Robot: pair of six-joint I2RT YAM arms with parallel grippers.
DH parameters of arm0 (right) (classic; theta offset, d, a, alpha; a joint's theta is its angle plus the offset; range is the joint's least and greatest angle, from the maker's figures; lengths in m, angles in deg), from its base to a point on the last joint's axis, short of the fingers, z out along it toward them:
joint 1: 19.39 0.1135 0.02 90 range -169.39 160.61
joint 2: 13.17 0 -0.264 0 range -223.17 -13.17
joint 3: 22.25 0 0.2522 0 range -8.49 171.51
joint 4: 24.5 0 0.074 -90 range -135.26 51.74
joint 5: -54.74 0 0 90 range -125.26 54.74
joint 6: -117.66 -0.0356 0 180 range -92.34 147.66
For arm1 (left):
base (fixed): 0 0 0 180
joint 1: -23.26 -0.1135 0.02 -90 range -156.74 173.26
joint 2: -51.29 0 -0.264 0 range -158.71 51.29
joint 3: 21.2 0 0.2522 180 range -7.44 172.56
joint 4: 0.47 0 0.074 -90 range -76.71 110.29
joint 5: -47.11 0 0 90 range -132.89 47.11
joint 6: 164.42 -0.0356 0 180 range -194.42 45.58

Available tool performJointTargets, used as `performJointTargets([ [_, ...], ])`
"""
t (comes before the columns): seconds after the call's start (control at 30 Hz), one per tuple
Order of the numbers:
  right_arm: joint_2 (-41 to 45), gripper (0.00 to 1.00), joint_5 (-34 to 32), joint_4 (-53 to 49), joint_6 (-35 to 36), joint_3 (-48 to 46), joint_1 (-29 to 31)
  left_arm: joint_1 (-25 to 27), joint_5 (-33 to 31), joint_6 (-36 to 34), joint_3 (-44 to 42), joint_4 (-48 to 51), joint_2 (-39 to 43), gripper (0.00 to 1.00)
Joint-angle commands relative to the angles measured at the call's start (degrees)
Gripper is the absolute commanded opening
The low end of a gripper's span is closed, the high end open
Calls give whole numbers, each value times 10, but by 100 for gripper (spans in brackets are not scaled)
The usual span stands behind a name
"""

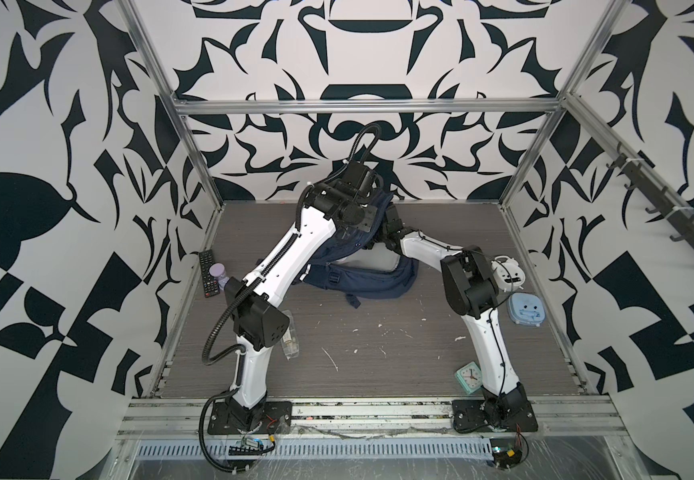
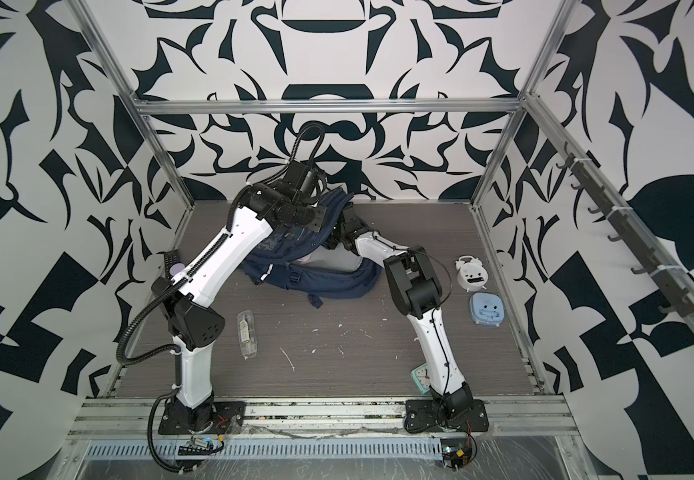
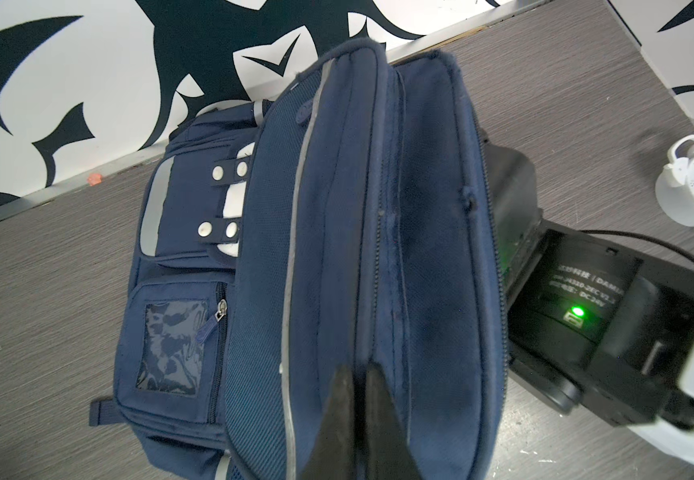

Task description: Pack the student bag

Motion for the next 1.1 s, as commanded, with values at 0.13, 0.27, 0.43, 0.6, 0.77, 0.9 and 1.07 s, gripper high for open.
performJointTargets([
  [0.13,83,73,-21,-112,113,0,3,-4,23,10,32,-21,13,0],
  [0.27,103,71,-22,-113,124,-30,3,-5,27,14,35,-22,10,0],
  [0.43,77,57,8,-92,112,-21,2,-5,34,21,26,-29,12,0],
  [0.6,53,50,13,-75,98,-8,3,-5,35,23,14,-29,17,0],
  [0.77,41,49,39,-31,75,-11,3,-5,34,23,3,-36,21,0],
  [0.9,69,50,41,-18,86,-47,1,-5,39,23,0,-37,15,0],
  [1.07,134,54,27,-31,111,-123,-8,-5,48,25,-1,-43,2,0],
])
